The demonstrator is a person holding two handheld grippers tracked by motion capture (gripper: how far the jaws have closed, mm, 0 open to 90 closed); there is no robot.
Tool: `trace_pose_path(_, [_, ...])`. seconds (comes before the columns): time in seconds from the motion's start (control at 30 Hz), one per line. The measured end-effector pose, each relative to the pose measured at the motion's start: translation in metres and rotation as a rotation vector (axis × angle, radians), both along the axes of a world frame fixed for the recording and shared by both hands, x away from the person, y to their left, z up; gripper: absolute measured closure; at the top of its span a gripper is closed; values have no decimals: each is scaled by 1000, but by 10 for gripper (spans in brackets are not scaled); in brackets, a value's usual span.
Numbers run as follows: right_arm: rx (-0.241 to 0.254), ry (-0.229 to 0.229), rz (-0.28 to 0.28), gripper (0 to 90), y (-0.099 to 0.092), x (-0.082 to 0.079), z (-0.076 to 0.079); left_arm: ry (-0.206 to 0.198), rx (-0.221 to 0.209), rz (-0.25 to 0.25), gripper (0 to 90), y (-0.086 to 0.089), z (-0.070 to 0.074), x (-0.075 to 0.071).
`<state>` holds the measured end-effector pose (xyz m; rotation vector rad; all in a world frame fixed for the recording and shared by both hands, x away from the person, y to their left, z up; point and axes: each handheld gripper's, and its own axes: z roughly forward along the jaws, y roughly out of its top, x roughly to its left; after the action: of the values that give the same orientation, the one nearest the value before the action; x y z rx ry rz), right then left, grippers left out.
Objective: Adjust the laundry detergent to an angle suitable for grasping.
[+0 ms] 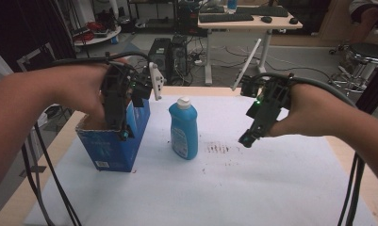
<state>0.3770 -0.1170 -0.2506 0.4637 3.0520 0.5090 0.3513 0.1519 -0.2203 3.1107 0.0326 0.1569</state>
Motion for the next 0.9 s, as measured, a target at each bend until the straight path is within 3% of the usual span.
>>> trace_pose_path(0.1, [41,-15,-22,42,7,2,-2,-2,1,-1,104,1,0,-1])
trace_pose_path(0.13, [87,-32,-50,42,15,5,-5,-1,-1,1,104,1,-1,-1])
trace_pose_path(0.27, [208,-25,-114,42,28,9,-11,3,3,1,104,1,-2,-2])
trace_pose_path(0.3, [208,-25,-114,42,28,9,-11,3,4,-1,104,1,-2,-2])
trace_pose_path(0.37, [265,-27,-147,42,36,11,-17,4,0,-2,104,1,-2,-2])
trace_pose_path(0.47, [304,-55,-166,42,48,14,-24,5,-1,-2,104,1,-2,-2])
trace_pose_path(0.57, [316,-72,-190,42,54,16,-29,4,3,-7,104,0,-3,-1])
trace_pose_path(0.63, [354,-93,-218,42,61,19,-32,7,3,-8,104,1,-4,-1])
trace_pose_path(0.73, [355,-117,-229,42,67,22,-37,9,-2,-5,104,2,-5,-1])
trace_pose_path(0.9, [352,-104,-235,42,76,28,-46,14,-2,-8,104,2,-7,-1])
